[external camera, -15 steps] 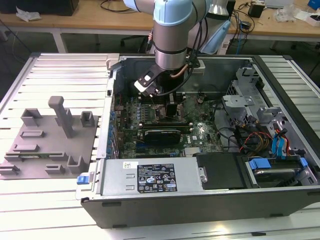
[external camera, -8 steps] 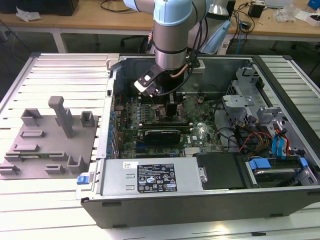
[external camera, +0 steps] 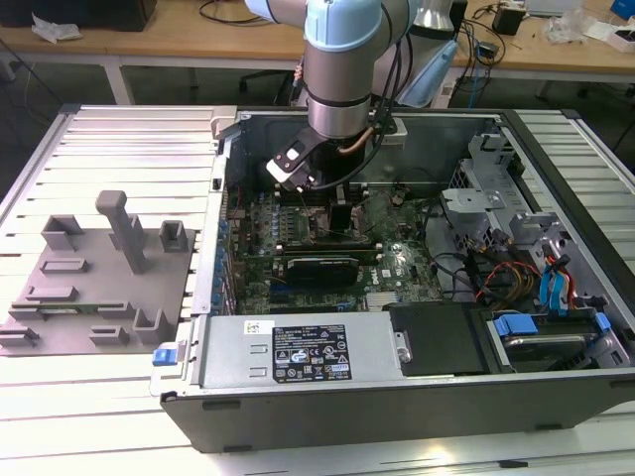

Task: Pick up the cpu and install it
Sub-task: 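Place the cpu into insertion slot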

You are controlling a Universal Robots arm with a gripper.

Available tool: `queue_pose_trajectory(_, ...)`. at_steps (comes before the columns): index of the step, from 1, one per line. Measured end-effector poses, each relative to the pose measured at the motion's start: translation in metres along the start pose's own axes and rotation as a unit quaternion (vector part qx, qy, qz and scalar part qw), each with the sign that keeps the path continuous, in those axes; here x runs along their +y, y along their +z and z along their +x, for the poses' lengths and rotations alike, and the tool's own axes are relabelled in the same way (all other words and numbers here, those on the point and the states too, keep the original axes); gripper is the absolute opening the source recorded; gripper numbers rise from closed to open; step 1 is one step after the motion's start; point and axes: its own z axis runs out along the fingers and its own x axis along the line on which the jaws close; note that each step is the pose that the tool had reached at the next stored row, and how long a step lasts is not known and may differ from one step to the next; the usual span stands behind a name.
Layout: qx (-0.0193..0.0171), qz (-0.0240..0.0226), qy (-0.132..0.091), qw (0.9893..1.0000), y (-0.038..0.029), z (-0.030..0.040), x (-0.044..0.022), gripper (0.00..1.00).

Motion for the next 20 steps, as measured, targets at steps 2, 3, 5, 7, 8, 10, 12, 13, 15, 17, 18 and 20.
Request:
queue_pose_trajectory(2,0.0,0.0001,0.001,1.0,0.0,0.0002,0.0,0.69)
queue_pose_trajectory(3,-0.0001,0.0001,0.002,1.0,0.0,0.0002,0.0,0.69)
queue_pose_trajectory(5,-0.0002,0.0001,0.004,1.0,0.0,0.0002,0.0,0.69)
queue_pose_trajectory(7,-0.0002,0.0001,0.004,1.0,0.0,0.0002,0.0,0.69)
queue_pose_trajectory(8,-0.0002,0.0002,0.004,1.0,0.0,0.0002,0.0,0.69)
queue_pose_trajectory(10,-0.0002,0.0001,0.004,1.0,0.0,0.0002,0.0,0.67)
queue_pose_trajectory(12,-0.0001,0.0002,0.004,1.0,0.0,0.0002,0.0,0.61)
queue_pose_trajectory(13,-0.0002,0.0002,0.004,1.0,0.0,0.0002,0.0,0.55)
queue_pose_trajectory(15,-0.0002,0.0001,0.004,1.0,0.0,0.0002,0.0,0.55)
queue_pose_trajectory(17,-0.0002,0.0001,0.004,1.0,0.0,0.0002,0.0,0.55)
queue_pose_trajectory(18,-0.0001,0.0001,0.004,1.0,0.0,0.0002,0.0,0.55)
queue_pose_trajectory(20,-0.0002,0.0001,0.004,1.0,0.0,0.0002,0.0,0.55)
